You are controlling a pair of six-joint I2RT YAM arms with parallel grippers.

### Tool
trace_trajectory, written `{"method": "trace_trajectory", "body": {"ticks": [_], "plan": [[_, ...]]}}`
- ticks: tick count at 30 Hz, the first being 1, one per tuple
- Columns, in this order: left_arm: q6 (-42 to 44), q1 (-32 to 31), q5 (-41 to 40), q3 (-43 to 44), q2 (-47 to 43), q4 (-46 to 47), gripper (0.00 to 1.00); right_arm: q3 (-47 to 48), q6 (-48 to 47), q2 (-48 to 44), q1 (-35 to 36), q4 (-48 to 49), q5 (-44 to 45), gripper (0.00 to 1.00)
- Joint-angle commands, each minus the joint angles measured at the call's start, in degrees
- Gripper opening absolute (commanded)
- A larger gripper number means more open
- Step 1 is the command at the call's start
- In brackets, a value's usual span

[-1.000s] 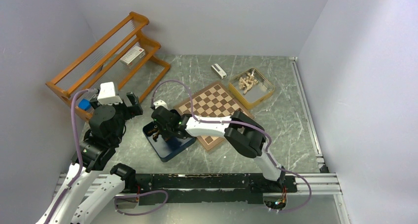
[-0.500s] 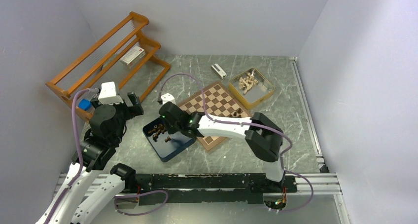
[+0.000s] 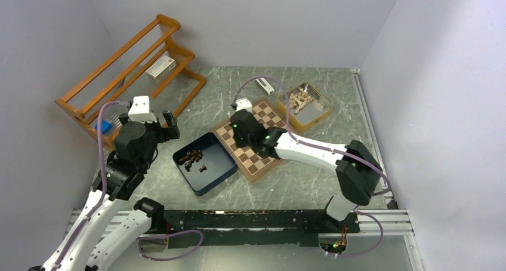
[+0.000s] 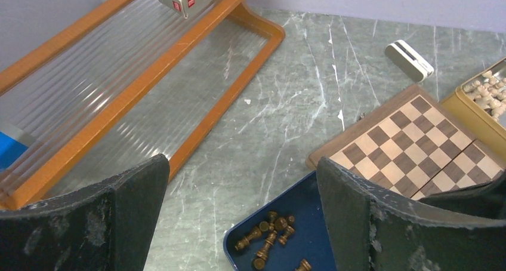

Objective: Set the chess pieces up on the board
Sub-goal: Place the chess piece on the chessboard.

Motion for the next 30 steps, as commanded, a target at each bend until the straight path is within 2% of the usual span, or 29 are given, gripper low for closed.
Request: {"method": "trace_trajectory", "body": {"ticks": [1,12,30], "plan": [[0.82,-0.21,1.79,-0.08,-0.06,1.89,0.98,-3.92,0.3,-6.44,-5.52,-1.18,2.33,0.13],[0.8,-0.2,1.89,-0.08,0.01,1.89,0.98,-10.11,-0.29,-12.5,-13.84,-3.86,2.3,0.14],[0.72,-0.21,1.82,0.0,0.3,1.82,0.98,-15.19,2.06,-10.63,-17.5,-2.75,0.12,0.14]]}}
